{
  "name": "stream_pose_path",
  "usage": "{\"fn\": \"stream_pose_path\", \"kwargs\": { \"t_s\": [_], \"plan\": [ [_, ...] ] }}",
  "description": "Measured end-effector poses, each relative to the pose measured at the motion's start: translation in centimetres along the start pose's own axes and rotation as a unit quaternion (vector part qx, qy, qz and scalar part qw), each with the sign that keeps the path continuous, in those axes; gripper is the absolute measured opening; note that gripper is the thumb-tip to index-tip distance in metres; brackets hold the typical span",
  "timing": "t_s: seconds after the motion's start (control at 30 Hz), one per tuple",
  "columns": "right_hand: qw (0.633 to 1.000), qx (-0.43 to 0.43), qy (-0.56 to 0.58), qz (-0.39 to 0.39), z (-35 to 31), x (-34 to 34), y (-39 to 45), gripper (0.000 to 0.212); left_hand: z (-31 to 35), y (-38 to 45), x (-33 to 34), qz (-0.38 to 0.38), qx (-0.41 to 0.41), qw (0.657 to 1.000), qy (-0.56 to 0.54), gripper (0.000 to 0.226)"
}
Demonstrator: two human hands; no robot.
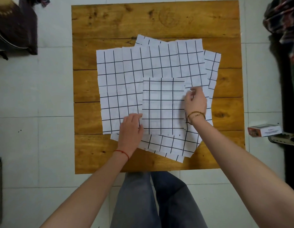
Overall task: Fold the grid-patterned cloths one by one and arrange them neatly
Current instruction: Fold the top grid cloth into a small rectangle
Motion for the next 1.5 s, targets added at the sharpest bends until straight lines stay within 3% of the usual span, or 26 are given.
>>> {"fn": "stream_pose_path", "kwargs": {
  "t_s": [0.07,0.23,0.37,0.43,0.5,0.6,0.73,0.87,0.9,1.03,1.13,1.27,1.4,1.5],
  "plan": [
    [0.997,0.071,0.032,-0.010,2.1,-0.2,-0.1,0.021,-0.4,2.2,-0.6,0.030,-0.064,0.996,-0.062,0.035],
    [0.986,0.124,0.075,-0.086,3.5,1.7,-0.6,0.027,-1.6,5.4,0.1,0.035,-0.206,0.958,-0.197,0.033],
    [0.977,0.137,0.074,-0.144,3.5,3.0,-0.5,0.015,-1.9,6.3,0.7,0.016,-0.246,0.940,-0.235,0.026],
    [0.977,0.111,0.072,-0.166,3.0,3.3,-0.5,0.034,-2.1,6.5,0.9,0.004,-0.245,0.942,-0.228,0.021],
    [0.978,0.075,0.083,-0.173,2.5,3.3,-0.3,0.039,-2.4,6.9,0.8,0.001,-0.240,0.942,-0.235,0.019],
    [0.979,0.040,0.092,-0.177,2.2,3.0,0.1,0.024,-2.4,7.5,0.4,-0.009,-0.223,0.935,-0.275,0.019],
    [0.977,0.002,0.121,-0.176,2.0,2.7,0.8,0.028,-2.4,8.0,-0.4,-0.021,-0.198,0.927,-0.316,0.019],
    [0.980,-0.033,0.122,-0.154,2.0,2.5,1.5,0.006,-3.3,7.9,-0.6,-0.026,-0.208,0.916,-0.342,0.027],
    [0.980,-0.035,0.128,-0.151,2.1,2.4,1.6,0.004,-3.5,7.9,-0.8,-0.020,-0.209,0.919,-0.332,0.027],
    [0.986,-0.065,0.093,-0.121,2.3,1.8,1.9,0.032,-3.4,7.7,-1.5,0.003,-0.184,0.940,-0.289,0.016],
    [0.981,-0.093,0.105,-0.130,2.2,1.7,1.8,0.020,-3.0,7.6,-1.4,0.007,-0.154,0.949,-0.277,0.013],
    [0.972,-0.156,0.057,-0.166,1.8,1.9,1.0,0.051,-2.9,7.4,-1.3,0.024,-0.140,0.950,-0.277,0.016],
    [0.967,-0.203,-0.003,-0.154,1.4,1.4,0.4,0.044,-1.7,7.2,-1.4,0.026,-0.075,0.970,-0.231,0.015],
    [0.972,-0.200,-0.040,-0.120,0.9,1.2,-0.2,0.040,-0.3,6.4,-1.5,0.029,-0.006,0.991,-0.127,0.016]
  ]
}}
Point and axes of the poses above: each hand's wrist, its own y-axis towards the middle knuckle, its own x-axis out of the palm, z = x × y, the point moved 9 cm from there along y, towards the middle knuckle, and after that the axes turned 1 degree about -y, right-handed, at the moved point
